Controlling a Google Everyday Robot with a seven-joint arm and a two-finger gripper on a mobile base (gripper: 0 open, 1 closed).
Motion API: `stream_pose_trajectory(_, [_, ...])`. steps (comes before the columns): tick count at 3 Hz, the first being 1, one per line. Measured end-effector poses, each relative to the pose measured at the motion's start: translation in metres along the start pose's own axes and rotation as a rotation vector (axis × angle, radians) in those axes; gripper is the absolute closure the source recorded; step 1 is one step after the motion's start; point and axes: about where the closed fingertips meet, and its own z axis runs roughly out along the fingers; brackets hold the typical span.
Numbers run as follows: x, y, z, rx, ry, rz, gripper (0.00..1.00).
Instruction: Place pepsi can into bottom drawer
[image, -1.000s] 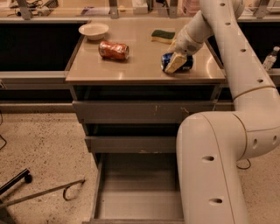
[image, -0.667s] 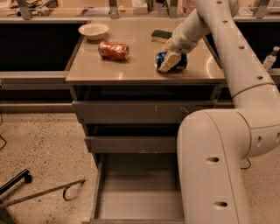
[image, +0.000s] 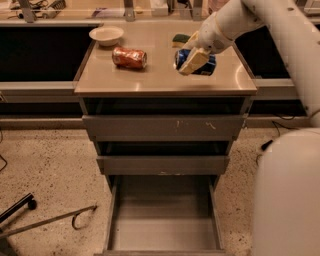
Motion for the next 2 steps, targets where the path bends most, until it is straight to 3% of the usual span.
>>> stream_pose_trajectory(1, [-0.0277,0.0418,-0.0226,0.059,-0.091,0.063,1.00])
stream_pose_trajectory(2, [-0.0278,0.0426,-0.0214,0.054,-0.090,0.063,1.00])
